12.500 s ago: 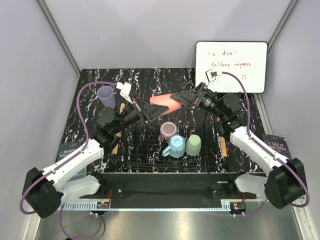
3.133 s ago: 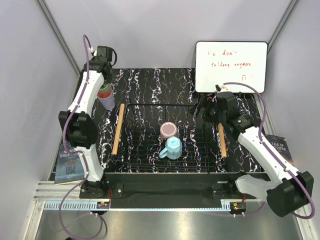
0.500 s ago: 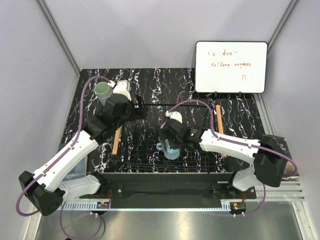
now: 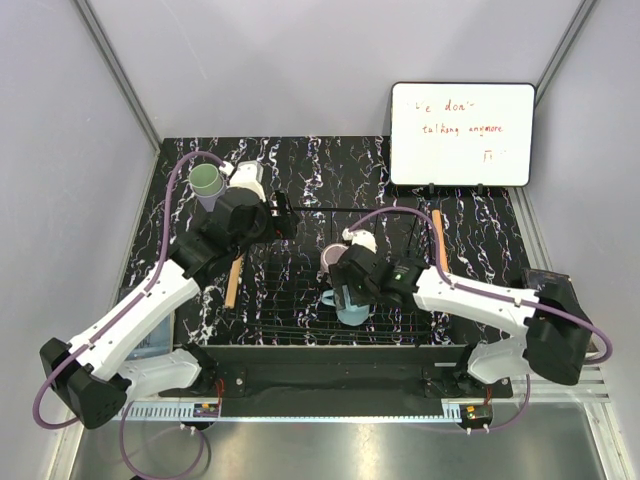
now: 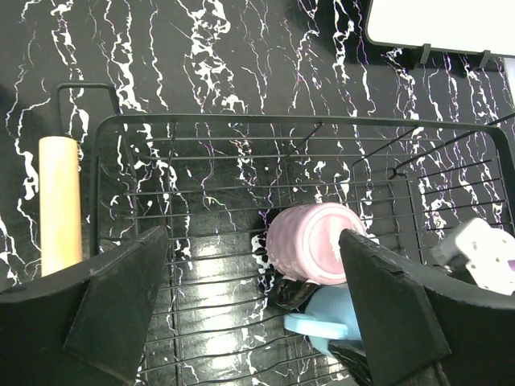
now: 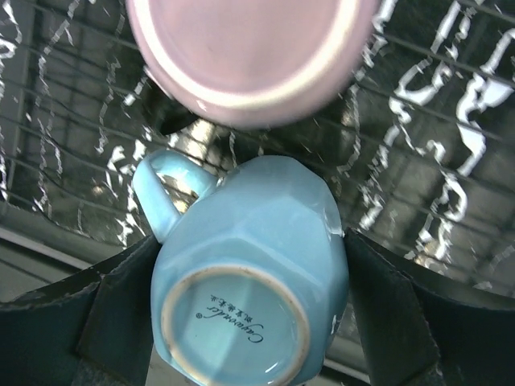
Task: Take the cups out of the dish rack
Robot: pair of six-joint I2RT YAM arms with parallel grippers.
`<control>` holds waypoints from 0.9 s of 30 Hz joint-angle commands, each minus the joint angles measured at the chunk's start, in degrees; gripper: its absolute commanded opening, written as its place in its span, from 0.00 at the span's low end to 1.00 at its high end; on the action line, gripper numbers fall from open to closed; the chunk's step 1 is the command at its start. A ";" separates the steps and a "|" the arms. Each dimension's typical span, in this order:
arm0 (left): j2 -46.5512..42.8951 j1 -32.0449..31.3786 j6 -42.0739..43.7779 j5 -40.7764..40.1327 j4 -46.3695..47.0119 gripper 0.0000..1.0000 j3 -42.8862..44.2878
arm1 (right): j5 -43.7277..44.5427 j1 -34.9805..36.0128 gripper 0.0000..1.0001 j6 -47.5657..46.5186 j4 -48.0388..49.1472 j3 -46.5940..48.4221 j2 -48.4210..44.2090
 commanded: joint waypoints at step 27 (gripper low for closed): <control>-15.03 -0.89 -12.25 15.05 38.68 0.92 -19.57 | -15.77 -22.97 0.00 4.66 20.76 5.05 -28.06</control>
